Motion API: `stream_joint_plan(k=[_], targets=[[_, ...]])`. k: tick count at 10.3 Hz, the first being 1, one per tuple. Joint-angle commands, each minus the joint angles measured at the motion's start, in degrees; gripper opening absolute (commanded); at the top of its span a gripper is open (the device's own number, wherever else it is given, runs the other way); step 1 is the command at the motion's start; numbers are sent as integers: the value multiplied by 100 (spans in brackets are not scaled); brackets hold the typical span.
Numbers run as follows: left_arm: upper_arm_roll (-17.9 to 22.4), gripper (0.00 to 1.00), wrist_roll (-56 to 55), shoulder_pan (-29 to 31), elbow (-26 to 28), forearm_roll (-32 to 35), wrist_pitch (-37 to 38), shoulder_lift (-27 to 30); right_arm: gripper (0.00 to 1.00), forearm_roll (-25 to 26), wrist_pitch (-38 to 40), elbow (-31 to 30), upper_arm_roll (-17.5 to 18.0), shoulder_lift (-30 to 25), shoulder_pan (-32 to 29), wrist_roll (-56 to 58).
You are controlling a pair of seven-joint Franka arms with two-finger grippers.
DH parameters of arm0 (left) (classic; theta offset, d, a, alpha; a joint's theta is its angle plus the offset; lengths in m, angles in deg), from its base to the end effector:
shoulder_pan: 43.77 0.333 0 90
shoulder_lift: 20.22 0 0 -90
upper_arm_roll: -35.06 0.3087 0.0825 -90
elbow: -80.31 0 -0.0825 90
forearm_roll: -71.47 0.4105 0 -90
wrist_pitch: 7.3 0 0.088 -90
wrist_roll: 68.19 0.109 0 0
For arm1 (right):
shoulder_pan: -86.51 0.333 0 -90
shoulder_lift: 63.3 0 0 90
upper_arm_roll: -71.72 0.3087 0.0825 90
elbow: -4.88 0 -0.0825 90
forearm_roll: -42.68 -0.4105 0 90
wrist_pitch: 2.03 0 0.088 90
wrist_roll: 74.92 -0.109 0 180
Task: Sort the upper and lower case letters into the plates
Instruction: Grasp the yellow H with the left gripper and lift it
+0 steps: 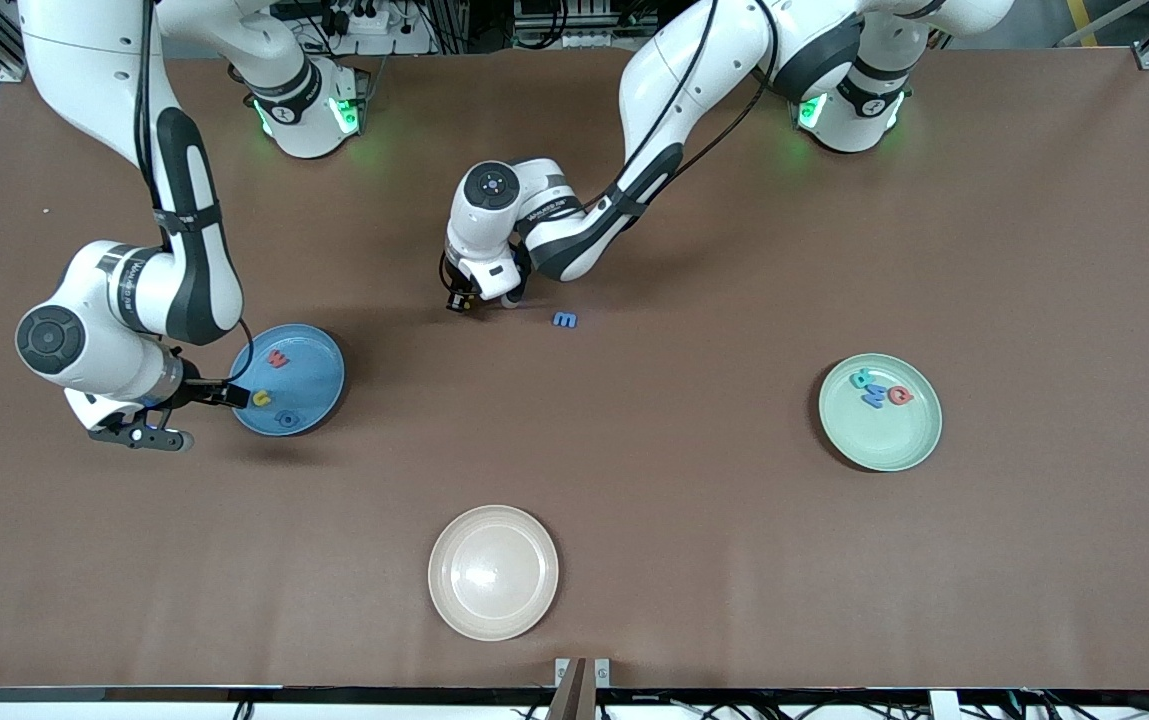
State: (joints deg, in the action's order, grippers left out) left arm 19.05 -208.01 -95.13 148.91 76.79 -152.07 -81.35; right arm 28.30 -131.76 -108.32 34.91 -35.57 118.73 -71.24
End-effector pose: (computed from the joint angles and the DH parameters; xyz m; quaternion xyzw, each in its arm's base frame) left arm 0.3662 -0.7074 0.1477 0.7627 0.6247 -0.1111 0.1255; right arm 0.6157 -0.0361 0.2322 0.9954 -0.0713 -0.0440 0.0468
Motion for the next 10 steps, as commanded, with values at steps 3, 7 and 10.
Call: stream_joint_plan(k=[3, 7, 10], targets=[[159, 0, -63, -94, -181, -128, -8, -145, 100, -74, 71, 96, 25, 48, 12, 1], [300, 0, 51, 98, -172, -76, 412, 346, 100, -91, 123, 122, 60, 22, 99, -52], [239, 0, 306, 520, -76, -93, 598, 777, 100, -74, 290, 237, 52, 13, 441, -236]])
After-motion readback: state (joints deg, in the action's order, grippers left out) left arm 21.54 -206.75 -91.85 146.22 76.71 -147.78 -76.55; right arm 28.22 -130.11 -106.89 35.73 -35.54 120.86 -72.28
